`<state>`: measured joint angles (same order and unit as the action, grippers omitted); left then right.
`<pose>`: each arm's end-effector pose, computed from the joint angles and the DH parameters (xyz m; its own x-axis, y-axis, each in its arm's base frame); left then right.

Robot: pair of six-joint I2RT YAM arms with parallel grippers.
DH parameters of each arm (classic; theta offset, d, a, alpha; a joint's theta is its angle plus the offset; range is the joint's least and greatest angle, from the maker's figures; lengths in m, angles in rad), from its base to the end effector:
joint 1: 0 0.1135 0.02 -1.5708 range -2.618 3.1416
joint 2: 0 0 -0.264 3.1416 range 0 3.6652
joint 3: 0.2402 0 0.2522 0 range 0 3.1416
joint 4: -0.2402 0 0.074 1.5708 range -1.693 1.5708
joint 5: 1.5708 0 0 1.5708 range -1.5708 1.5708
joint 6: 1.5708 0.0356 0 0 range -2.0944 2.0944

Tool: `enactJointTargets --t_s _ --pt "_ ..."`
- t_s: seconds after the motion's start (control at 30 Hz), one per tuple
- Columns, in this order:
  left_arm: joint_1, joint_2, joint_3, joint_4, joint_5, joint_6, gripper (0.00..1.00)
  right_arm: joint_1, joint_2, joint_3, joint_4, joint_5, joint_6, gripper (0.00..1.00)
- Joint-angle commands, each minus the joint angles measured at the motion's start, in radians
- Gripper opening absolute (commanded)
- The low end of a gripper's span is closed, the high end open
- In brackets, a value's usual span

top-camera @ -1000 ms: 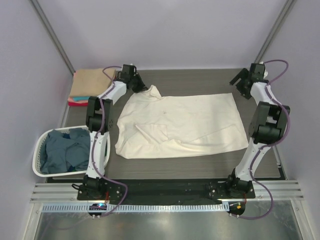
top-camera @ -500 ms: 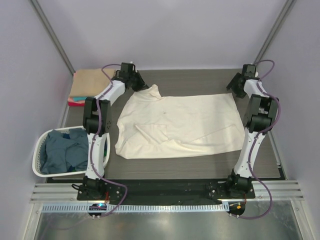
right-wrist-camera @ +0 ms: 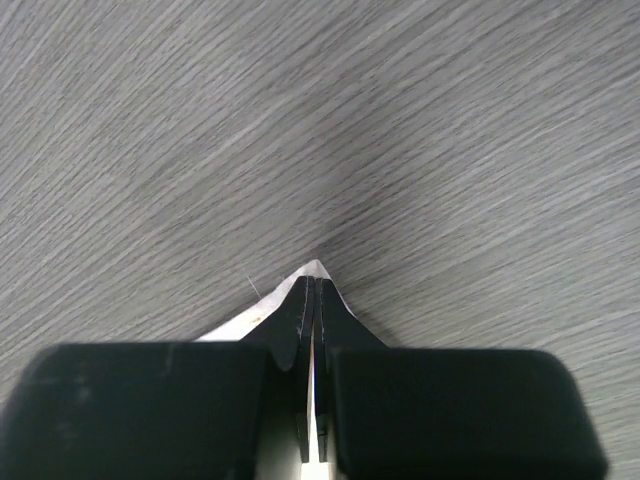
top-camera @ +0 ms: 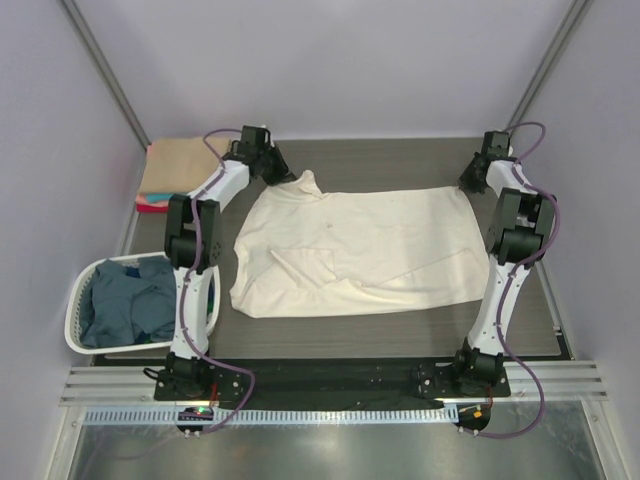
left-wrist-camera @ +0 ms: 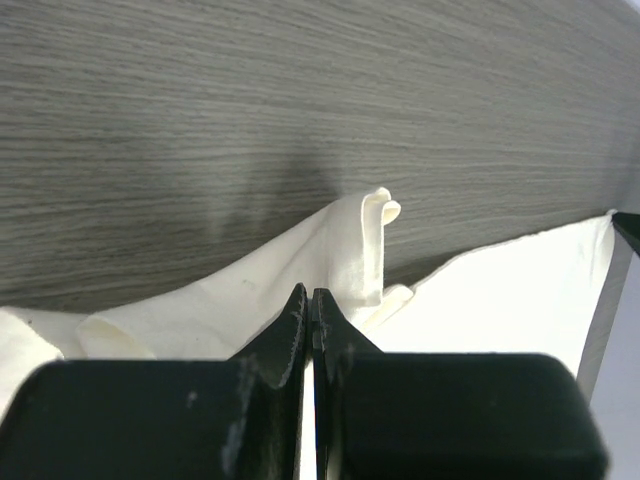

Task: Fold and stack the t-shirts
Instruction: Fold the tshirt

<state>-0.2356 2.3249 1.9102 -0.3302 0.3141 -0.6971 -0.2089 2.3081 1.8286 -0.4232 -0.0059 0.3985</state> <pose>0.5112 -0.1340 0.1890 -0.7897 -0.4384 -0.4292 -0.0836 0.7700 -0.6326 0.4993 -0.1056 0.1631 -0.6287 0.5299 -0.5692 0.4858 0.8391 0.2446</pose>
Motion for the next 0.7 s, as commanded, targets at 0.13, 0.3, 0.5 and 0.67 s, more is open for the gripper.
enactJointTargets --t_s 0.13,0.3,0.5,0.67 --pt "0.007 -0.053 0.226 -0.274 -0.018 0.162 0.00 0.011 -0.088 -0.009 -0.014 -0.060 0.010 0.01" --pt "0.018 -0.150 0.179 -0.329 -0.047 0.223 0.00 0.009 -0.196 -0.069 -0.011 -0.083 0.017 0.01" --pt "-0.019 -0.260 0.078 -0.320 -0.098 0.199 0.00 0.009 -0.266 -0.150 0.003 -0.129 0.037 0.01" --pt "-0.056 -0.353 -0.035 -0.305 -0.125 0.196 0.00 0.009 -0.329 -0.245 0.031 -0.125 0.030 0.01"
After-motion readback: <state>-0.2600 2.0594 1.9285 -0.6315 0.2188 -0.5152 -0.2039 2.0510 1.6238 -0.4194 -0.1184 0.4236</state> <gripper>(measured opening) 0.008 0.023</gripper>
